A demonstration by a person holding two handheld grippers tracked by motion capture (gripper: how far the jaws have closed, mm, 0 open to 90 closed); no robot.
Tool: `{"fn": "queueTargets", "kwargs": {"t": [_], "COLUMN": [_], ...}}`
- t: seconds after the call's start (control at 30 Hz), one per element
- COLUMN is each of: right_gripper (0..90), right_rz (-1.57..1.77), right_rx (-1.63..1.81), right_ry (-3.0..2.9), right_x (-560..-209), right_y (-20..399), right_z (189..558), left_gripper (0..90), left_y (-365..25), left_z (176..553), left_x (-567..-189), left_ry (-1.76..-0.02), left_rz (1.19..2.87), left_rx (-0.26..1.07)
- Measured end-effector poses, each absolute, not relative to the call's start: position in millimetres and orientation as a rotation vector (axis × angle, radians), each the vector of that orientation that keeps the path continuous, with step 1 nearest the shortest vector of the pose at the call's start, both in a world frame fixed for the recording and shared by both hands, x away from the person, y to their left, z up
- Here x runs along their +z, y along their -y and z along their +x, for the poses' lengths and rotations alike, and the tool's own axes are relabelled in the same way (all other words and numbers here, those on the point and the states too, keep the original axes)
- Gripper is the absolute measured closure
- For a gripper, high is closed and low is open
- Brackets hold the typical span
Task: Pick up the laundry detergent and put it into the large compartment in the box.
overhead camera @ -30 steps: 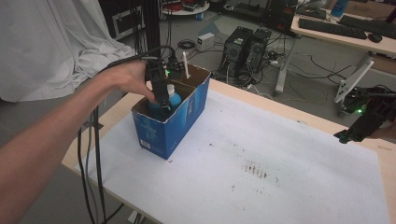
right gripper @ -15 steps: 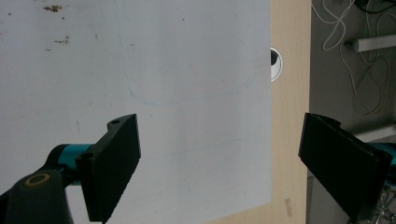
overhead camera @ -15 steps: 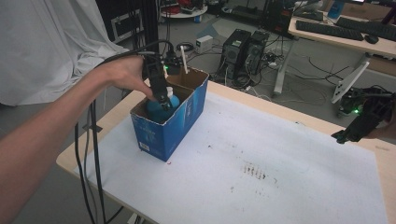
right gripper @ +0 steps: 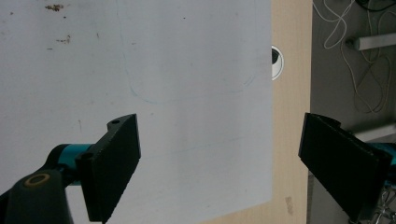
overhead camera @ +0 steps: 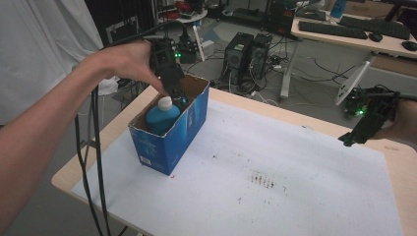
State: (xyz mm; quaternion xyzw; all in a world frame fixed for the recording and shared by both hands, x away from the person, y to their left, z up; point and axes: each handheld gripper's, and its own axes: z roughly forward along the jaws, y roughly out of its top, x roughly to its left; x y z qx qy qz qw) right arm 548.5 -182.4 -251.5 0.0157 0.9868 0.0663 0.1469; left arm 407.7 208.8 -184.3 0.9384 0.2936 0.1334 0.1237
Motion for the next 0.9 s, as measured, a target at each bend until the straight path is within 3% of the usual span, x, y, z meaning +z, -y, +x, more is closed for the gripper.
{"fn": "queueTargets", "kwargs": {"t": [0.47, 0.9], "right_gripper": [12.0, 12.0], "right_rz": [0.056, 0.072], "right_rx": [0.203, 0.199], "right_ry": [-2.832, -2.82], "right_x": [-247, -244], "right_y": [185, 188], "right_z": [546, 543], "left_gripper": [16.3, 16.3], "left_y": [-142, -88], "left_z": [423, 438], "left_x": [-177, -199], "left_ry": [-0.675, -0.542], "left_rz": [2.768, 2.849], "left_rx": [0.347, 0.307]}}
